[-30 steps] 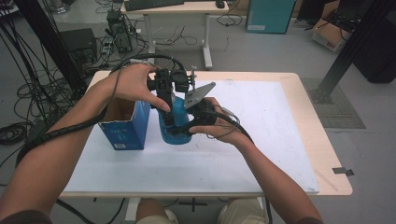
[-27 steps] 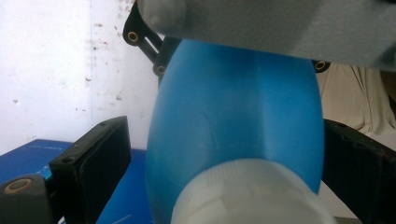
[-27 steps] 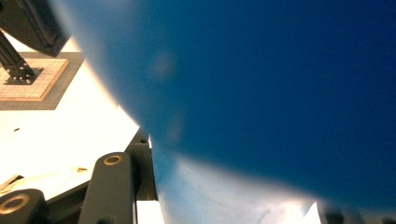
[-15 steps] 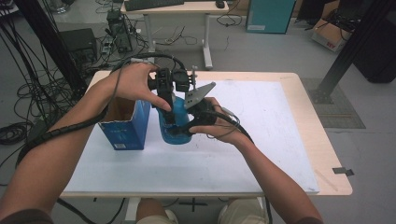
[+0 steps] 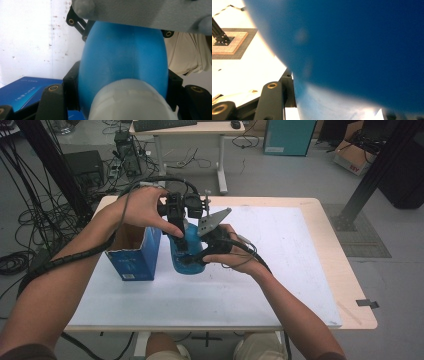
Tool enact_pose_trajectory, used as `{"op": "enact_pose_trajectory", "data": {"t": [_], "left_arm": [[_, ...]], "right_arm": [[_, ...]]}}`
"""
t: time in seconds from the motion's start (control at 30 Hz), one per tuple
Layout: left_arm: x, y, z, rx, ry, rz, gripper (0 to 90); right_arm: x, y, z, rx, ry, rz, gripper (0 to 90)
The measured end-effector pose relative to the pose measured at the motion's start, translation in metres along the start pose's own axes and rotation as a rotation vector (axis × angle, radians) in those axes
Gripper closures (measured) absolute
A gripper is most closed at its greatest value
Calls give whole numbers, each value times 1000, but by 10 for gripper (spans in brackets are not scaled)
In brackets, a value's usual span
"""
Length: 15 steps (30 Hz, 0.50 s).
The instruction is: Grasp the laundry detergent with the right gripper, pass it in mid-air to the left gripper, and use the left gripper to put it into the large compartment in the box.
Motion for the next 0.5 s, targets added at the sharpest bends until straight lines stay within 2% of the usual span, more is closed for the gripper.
{"op": "enact_pose_trajectory", "data": {"t": [0.1, 0.13, 0.17, 0.23, 0.27, 0.33, 0.37, 0.4, 0.43, 0.5], "left_arm": [[-1, 0, -1, 11, 3, -1, 368], [-1, -1, 0, -6, 4, 5, 369], [-1, 0, -1, 9, 6, -2, 369], [-1, -1, -1, 14, -7, 0, 370], [-1, -1, 0, 1, 6, 2, 370], [-2, -2, 0, -1, 5, 12, 370], [-2, -1, -1, 11, -5, 15, 370], [-2, -1, -1, 9, 3, 12, 370], [-3, 0, -2, 27, 7, -1, 370], [-3, 0, -2, 26, 10, 1, 370]], "right_arm": [[-1, -1, 0, 0, 0, 4, 434], [-1, -1, 0, 1, 0, 5, 434], [-1, -1, -1, 10, -2, 5, 434], [-1, -1, 0, 2, 3, 4, 433], [-2, -1, 0, 4, 3, 3, 433], [-2, -1, 0, 7, 2, 4, 433], [-3, -1, 0, 6, 2, 4, 433], [-3, -1, 0, 7, 1, 6, 433], [-3, -1, 0, 7, 0, 6, 433], [-2, -1, 0, 7, -2, 6, 433]]}}
Point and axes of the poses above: each handheld gripper's, and its own axes: x roughly backward along the jaws, y roughly out of its top, z roughly to its left, the point moved 7 cm from there along -x, roughly forward along the jaws, and after that the axes turned 9 degrees about y, right-handed, at the moved point
